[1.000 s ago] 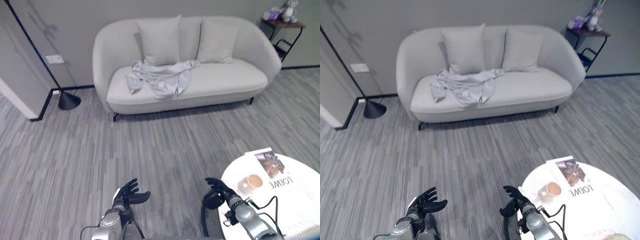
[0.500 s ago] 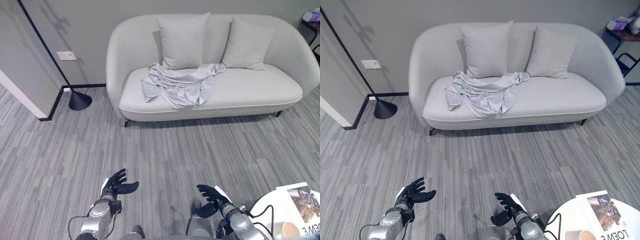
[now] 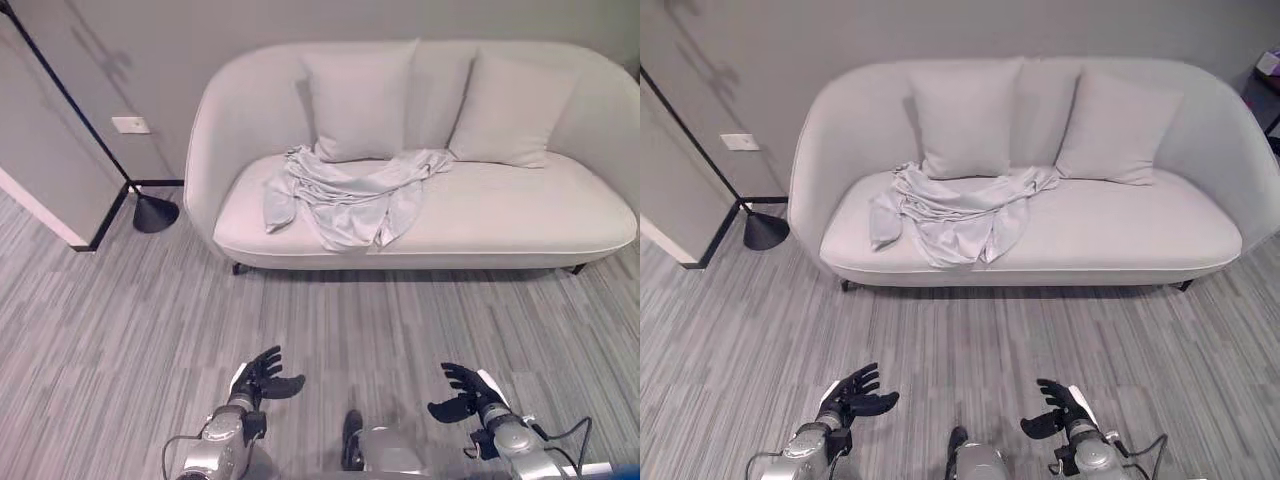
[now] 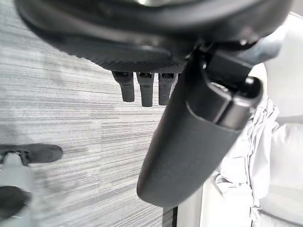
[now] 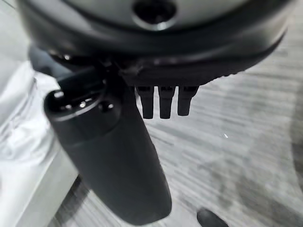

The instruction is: Hang the clothes on the sofa on the clothes rack.

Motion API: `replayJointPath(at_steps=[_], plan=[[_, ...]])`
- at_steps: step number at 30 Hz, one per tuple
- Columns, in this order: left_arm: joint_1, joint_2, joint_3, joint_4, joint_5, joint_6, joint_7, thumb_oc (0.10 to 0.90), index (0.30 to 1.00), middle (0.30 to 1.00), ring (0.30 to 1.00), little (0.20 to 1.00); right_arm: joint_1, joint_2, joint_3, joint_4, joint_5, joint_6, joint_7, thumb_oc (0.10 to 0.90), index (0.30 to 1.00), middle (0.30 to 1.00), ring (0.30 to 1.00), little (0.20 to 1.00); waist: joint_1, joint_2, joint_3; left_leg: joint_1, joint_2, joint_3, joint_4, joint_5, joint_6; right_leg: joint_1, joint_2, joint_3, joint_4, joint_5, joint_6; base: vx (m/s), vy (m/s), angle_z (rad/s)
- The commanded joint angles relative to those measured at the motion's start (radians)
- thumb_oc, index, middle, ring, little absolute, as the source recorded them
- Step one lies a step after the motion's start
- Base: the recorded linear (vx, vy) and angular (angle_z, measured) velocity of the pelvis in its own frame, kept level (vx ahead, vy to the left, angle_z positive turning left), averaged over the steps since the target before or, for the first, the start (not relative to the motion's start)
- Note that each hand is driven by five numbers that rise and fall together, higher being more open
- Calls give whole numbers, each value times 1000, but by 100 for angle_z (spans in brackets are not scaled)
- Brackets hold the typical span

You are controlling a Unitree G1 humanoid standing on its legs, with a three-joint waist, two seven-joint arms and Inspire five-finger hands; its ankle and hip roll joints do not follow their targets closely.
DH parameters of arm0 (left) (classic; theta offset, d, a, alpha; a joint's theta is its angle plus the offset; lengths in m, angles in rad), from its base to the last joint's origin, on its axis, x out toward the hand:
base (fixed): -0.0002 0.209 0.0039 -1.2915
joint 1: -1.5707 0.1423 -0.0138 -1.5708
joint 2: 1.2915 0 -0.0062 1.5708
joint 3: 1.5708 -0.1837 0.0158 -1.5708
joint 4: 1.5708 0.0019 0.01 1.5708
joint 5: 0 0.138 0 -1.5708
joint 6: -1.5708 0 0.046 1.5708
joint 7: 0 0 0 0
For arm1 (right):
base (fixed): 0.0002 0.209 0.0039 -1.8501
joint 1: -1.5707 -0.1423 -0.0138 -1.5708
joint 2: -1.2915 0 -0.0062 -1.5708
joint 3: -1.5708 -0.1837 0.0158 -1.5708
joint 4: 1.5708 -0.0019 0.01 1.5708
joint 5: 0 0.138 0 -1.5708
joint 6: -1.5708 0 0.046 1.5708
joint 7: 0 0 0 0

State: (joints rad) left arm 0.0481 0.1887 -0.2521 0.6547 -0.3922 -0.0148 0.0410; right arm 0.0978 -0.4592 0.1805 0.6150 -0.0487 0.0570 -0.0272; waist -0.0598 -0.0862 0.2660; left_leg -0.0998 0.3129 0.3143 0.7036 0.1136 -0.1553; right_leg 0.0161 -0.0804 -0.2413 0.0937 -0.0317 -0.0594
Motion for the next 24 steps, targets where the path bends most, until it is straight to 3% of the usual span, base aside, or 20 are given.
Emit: replayJointPath(at_steps=[1, 2, 3, 4, 6, 7, 9, 10, 11, 12, 13, 14, 15, 16, 17, 18, 19, 22, 24], plan=[[-20, 25, 27, -143, -24, -67, -10, 800, 900, 900, 900, 900, -13, -45, 6, -89, 22, -47, -18, 800, 900, 900, 900, 900, 22, -4, -13, -19, -1, 141, -322, -17, 11, 241, -23, 0, -181, -79, 112, 526, 21, -6], [-19, 24, 27, -143, -24, -66, -10, 800, 900, 900, 900, 900, -12, -46, 6, -89, 21, -48, -18, 800, 900, 900, 900, 900, 21, -9, -12, -8, -13, 145, -341, -9, 12, 244, -29, -2, -181, -80, 114, 545, 107, -6], [-11, 22, 33, -152, -16, -64, -7, 800, 900, 900, 900, 900, -15, -49, 9, -90, 5, -51, -19, 800, 900, 900, 900, 900, 25, -1, -19, 7, -38, 168, -557, 38, 9, 274, -36, -20, -181, -93, 129, 574, 131, -5], [-6, 16, 45, -143, -15, -66, 7, 800, 900, 900, 900, 900, -34, -54, 21, -81, -18, -54, -27, 800, 900, 900, 900, 900, 48, 0, -31, -15, -52, 134, -775, 74, 6, 326, -44, -31, -181, -123, 142, 571, 132, -4], [-3, 16, 47, -134, -19, -68, 12, 800, 900, 900, 900, 900, -40, -54, 28, -78, -28, -55, -28, 800, 900, 900, 900, 900, 45, -2, -38, -17, -47, 134, -786, 78, -5, 348, -47, -31, -181, -128, 148, 567, 83, -14], [9, 17, 65, -129, -27, -62, 14, 800, 900, 900, 900, 900, -45, -49, 42, -89, -47, -52, -11, 800, 900, 900, 900, 900, 39, 11, -71, 29, -60, 180, -785, 111, -1, 383, -63, -11, -179, -113, 174, 772, 145, -38], [10, 19, 69, -127, -29, -64, 16, 800, 900, 900, 900, 900, -47, -44, 47, -96, -50, -53, -13, 800, 900, 900, 900, 900, 46, 4, -91, 48, -80, 199, -778, 110, 9, 381, -100, 6, -132, -101, 190, 574, 166, -49], [10, 28, 74, -125, -22, -62, 16, 800, 900, 900, 900, 900, -42, -26, 50, -91, -53, -57, -4, 800, 900, 900, 900, 900, 46, -4, -118, 97, -129, 229, -782, 79, 45, 348, -159, 12, 36, -30, 233, 488, 218, -58], [8, 34, 74, -128, -24, -62, 15, 800, 900, 900, 900, 900, -44, -19, 50, -96, -43, -59, -5, 800, 900, 900, 900, 900, 45, -5, -114, 123, -155, 233, -787, 50, 68, 295, -185, 23, 166, 15, 252, 482, 220, -55], [7, 34, 74, -128, -24, -62, 15, 800, 900, 900, 900, 900, -44, -19, 51, -96, -43, -59, -5, 800, 900, 900, 900, 900, 47, -7, -115, 122, -158, 236, -786, 48, 70, 288, -190, 28, 175, 11, 254, 260, 164, -33], [2, 39, 73, -134, -23, -61, 12, 800, 900, 900, 900, 900, -46, -14, 49, -110, -39, -60, -4, 800, 900, 900, 900, 900, 37, -10, -111, 153, -189, 241, -791, 6, 100, 236, -218, 43, 290, 88, 278, 290, 185, -14], [-17, 56, 56, -137, -10, -58, 13, 800, 900, 900, 900, 900, -46, -12, 39, -139, -38, -57, -11, 800, 900, 900, 900, 900, 7, -11, -85, 199, -223, 232, -791, -49, 142, 124, -252, 71, 496, 189, 272, 401, 214, 7], [-28, 66, 55, -138, 2, -58, 13, 800, 900, 900, 900, 900, -45, -10, 26, -154, -37, -56, -12, 800, 900, 900, 900, 900, 0, -9, -82, 220, -236, 231, -791, -79, 158, 84, -278, 67, 531, 193, 270, 399, 154, 20], [-34, 76, 55, -146, 12, -55, 12, 800, 900, 900, 900, 900, -47, -11, 17, -169, -36, -55, -15, 800, 900, 900, 900, 900, -2, -4, -80, 245, -237, 241, -791, -104, 162, 52, -324, 28, 522, 204, 269, 498, 32, 35], [-46, 91, 60, -171, 19, -57, 8, 800, 900, 900, 900, 900, -36, -26, -15, -216, -42, -55, -15, 800, 900, 900, 900, 900, -10, 7, -77, 287, -242, 253, -791, -150, 153, 41, -405, -122, 394, 175, 255, 488, -47, 22], [-49, 98, 57, -181, 25, -59, 3, 800, 900, 900, 900, 900, -32, -41, -31, -231, -50, -56, -17, 800, 900, 900, 900, 900, -10, 12, -80, 293, -248, 246, -791, -162, 146, 36, -410, -172, 313, 150, 253, 466, -138, 1], [-51, 99, 48, -195, 28, -60, 1, 800, 900, 900, 900, 900, -26, -55, -49, -244, -52, -53, -22, 800, 900, 900, 900, 900, -24, 21, -80, 301, -243, 233, -791, -167, 135, 34, -380, -204, 199, 140, 249, 353, -228, 0], [-73, 92, 48, -211, 47, -64, 0, 800, 900, 900, 900, 900, -11, -81, -106, -297, -59, -44, -41, 800, 900, 900, 900, 900, -51, 15, -69, 342, -246, 204, -791, -198, 108, -5, -274, -124, -162, 165, 276, 315, -229, 37], [-90, 86, 68, -230, 54, -72, -3, 800, 900, 900, 900, 900, -12, -96, -139, -332, -69, -43, -45, 800, 900, 900, 900, 900, -60, 14, -59, 382, -245, 207, -791, -218, 93, -101, -270, -81, -181, 184, 312, 311, -197, 29]])
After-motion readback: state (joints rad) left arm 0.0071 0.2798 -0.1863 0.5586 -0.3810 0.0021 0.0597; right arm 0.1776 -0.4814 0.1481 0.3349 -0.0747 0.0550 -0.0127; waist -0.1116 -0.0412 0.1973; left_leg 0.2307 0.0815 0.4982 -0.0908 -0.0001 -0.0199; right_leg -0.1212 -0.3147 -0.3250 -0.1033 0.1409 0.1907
